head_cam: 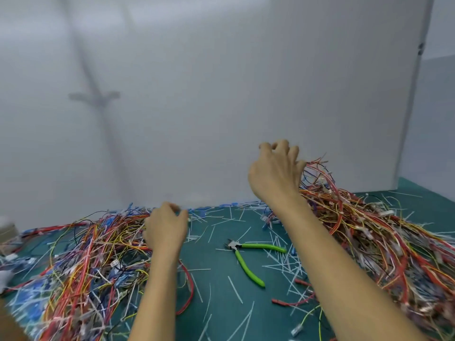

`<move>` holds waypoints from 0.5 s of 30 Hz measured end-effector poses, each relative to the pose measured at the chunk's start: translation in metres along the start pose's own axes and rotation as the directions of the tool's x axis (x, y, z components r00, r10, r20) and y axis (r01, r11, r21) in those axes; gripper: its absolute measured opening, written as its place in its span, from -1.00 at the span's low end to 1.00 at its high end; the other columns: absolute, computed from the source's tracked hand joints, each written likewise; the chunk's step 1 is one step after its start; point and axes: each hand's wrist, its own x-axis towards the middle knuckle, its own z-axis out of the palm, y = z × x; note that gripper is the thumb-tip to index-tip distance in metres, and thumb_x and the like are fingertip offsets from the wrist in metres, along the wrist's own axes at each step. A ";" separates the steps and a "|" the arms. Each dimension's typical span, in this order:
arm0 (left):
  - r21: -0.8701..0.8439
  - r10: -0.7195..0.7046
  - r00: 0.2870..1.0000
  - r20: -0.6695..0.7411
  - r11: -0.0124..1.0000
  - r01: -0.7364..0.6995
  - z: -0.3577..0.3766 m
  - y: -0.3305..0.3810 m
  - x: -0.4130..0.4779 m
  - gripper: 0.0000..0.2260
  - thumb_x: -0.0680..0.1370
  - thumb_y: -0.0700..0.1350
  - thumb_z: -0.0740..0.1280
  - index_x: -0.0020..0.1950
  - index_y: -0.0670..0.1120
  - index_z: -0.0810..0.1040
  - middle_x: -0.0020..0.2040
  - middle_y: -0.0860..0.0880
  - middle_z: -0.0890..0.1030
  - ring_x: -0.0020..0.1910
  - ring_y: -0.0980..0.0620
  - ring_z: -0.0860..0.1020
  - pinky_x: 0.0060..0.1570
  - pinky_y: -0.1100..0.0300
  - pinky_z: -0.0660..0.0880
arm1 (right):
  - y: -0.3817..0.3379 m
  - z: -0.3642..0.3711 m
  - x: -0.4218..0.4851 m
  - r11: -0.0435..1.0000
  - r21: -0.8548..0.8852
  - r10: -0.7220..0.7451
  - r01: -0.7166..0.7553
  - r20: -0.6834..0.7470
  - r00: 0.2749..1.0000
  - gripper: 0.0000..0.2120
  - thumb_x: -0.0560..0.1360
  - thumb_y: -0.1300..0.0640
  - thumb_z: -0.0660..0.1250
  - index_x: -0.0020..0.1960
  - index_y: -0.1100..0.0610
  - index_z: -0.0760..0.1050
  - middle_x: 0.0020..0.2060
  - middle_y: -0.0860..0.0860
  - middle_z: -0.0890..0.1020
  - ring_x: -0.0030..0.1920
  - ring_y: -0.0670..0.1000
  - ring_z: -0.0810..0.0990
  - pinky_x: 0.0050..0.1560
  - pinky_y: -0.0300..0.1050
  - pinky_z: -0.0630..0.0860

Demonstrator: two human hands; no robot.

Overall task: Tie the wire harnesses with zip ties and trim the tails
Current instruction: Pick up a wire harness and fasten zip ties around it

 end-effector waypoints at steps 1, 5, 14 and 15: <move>0.117 -0.029 0.999 -0.025 0.993 0.031 -0.007 -0.008 0.003 -0.72 0.58 0.04 0.29 0.20 -0.07 0.58 0.20 -0.14 0.59 0.23 -0.21 0.47 0.19 -0.09 0.43 | -0.011 0.002 -0.004 0.998 0.053 -0.021 0.020 0.018 1.000 -0.63 0.57 0.12 0.20 0.35 0.15 0.37 0.32 0.16 0.34 0.31 0.18 0.27 0.21 0.12 0.28; 0.280 -0.126 0.980 -0.151 0.946 0.165 -0.032 -0.028 0.007 -0.62 0.59 -0.03 0.22 0.30 -0.24 0.46 0.32 -0.32 0.43 0.32 -0.30 0.33 0.25 -0.17 0.32 | -0.044 0.017 -0.021 0.970 0.228 -0.117 0.090 0.110 0.987 -0.65 0.59 0.09 0.18 0.35 0.13 0.37 0.30 0.13 0.36 0.30 0.16 0.29 0.20 0.10 0.29; 0.331 -0.327 0.944 -0.046 0.887 0.323 -0.076 -0.072 0.024 -0.64 0.57 -0.18 0.19 0.34 -0.29 0.40 0.33 -0.37 0.44 0.31 -0.37 0.39 0.27 -0.15 0.37 | -0.065 0.081 -0.071 0.919 0.321 -0.364 0.230 0.460 0.810 -0.72 0.61 0.12 0.17 0.21 0.13 0.57 0.16 0.13 0.61 0.17 0.18 0.54 0.18 0.09 0.52; 0.348 -0.330 0.943 -0.030 0.882 0.320 -0.074 -0.073 0.023 -0.67 0.58 -0.19 0.19 0.31 -0.27 0.42 0.31 -0.36 0.45 0.30 -0.36 0.38 0.25 -0.14 0.38 | -0.066 0.088 -0.076 0.915 0.329 -0.381 0.235 0.504 0.776 -0.72 0.60 0.14 0.17 0.20 0.13 0.59 0.16 0.13 0.63 0.18 0.18 0.56 0.19 0.10 0.53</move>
